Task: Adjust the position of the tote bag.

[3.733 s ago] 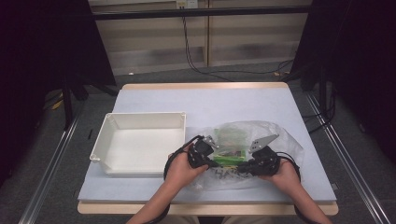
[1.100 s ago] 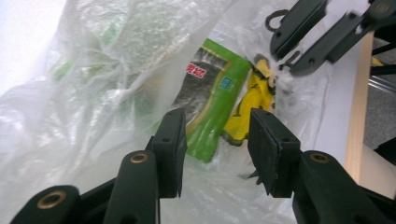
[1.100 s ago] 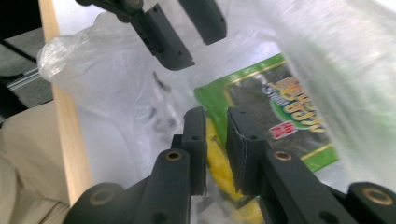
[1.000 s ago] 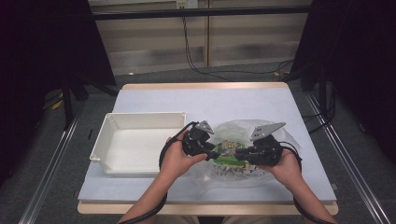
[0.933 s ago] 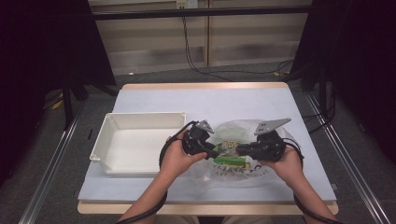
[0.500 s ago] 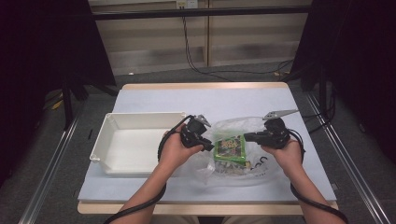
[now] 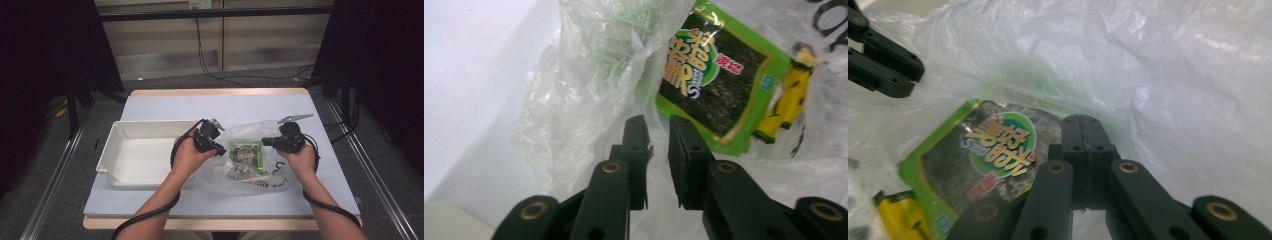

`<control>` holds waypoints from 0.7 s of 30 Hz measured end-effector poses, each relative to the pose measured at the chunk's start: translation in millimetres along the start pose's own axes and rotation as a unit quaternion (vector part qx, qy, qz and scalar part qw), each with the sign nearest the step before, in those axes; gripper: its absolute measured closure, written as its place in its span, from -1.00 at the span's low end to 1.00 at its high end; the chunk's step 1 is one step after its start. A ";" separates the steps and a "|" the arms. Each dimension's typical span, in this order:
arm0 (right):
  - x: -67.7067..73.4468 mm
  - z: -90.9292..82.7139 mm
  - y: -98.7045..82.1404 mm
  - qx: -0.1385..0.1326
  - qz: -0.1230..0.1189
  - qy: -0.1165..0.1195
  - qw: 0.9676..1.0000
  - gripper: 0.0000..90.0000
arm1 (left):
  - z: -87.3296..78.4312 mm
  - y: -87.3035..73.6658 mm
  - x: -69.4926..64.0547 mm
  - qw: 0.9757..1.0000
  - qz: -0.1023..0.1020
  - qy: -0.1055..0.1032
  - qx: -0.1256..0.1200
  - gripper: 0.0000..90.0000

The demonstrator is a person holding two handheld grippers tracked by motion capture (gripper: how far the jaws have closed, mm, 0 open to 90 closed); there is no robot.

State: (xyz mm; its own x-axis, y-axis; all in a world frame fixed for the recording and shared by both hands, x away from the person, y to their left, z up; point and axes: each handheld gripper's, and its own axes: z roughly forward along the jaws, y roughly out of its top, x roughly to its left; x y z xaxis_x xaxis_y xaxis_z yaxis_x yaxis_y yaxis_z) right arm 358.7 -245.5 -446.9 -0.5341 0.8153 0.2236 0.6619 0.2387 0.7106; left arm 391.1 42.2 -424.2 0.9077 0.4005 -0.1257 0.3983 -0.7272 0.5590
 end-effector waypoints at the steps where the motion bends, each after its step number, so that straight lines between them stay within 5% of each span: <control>1: -0.9 1.1 0.2 -0.001 0.002 0.000 1.000 1.00 | -0.1 1.1 1.4 1.000 0.006 0.000 0.001 0.75; 3: -2.5 5.8 1.5 0.000 0.000 -0.002 1.000 1.00 | 1.7 1.8 2.3 1.000 -0.008 0.002 -0.015 0.86; 4: -2.5 5.8 1.5 0.000 0.000 -0.002 1.000 1.00 | 0.6 2.4 5.9 1.000 0.011 0.006 -0.003 0.86; 12: -7.1 13.1 5.2 -0.004 0.007 -0.006 1.000 1.00 | 1.7 9.4 10.9 1.000 -0.002 0.000 -0.029 0.85; 20: -10.5 20.4 7.7 0.001 0.010 -0.010 1.000 1.00 | 10.5 18.8 23.2 1.000 0.013 0.008 0.002 1.00; 21: -11.1 21.4 7.5 0.002 0.010 -0.011 1.000 1.00 | 12.7 19.4 23.2 1.000 0.000 0.013 -0.004 1.00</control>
State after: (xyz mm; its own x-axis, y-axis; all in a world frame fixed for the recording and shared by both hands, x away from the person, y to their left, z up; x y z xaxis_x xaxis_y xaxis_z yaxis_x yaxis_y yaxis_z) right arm 380.8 -241.4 -458.3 -0.5086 0.8316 0.2231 0.6743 0.2237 0.7038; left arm 421.6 30.3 -426.7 0.9039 0.4146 -0.1048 0.3970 -0.7225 0.5659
